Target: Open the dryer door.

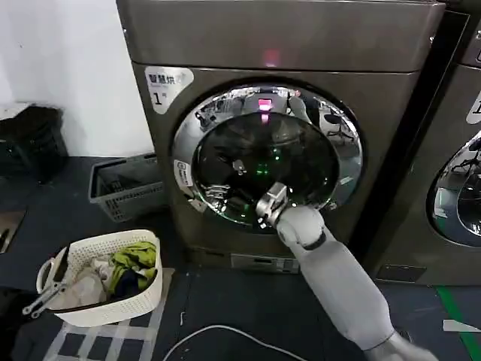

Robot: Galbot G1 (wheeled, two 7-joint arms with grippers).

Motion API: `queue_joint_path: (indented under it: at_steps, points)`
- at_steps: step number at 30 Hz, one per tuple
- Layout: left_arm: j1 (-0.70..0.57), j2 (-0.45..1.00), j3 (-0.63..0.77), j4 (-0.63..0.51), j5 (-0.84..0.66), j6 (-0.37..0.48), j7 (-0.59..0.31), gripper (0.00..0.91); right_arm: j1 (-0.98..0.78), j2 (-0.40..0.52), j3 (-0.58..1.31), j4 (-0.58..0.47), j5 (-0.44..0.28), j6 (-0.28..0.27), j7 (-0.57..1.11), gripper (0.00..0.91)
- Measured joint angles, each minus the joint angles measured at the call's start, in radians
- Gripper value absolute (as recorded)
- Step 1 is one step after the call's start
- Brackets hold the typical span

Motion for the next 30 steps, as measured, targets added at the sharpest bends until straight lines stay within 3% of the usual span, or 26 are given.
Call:
queue_joint_path:
  at_steps: [30]
  points:
    - [0.018, -0.016, -0.009, -0.022, 0.001, -0.002, 0.001, 0.907, 0.075, 0.063, -0.036, -0.14, -0.004, 0.022, -0.111, 0.907]
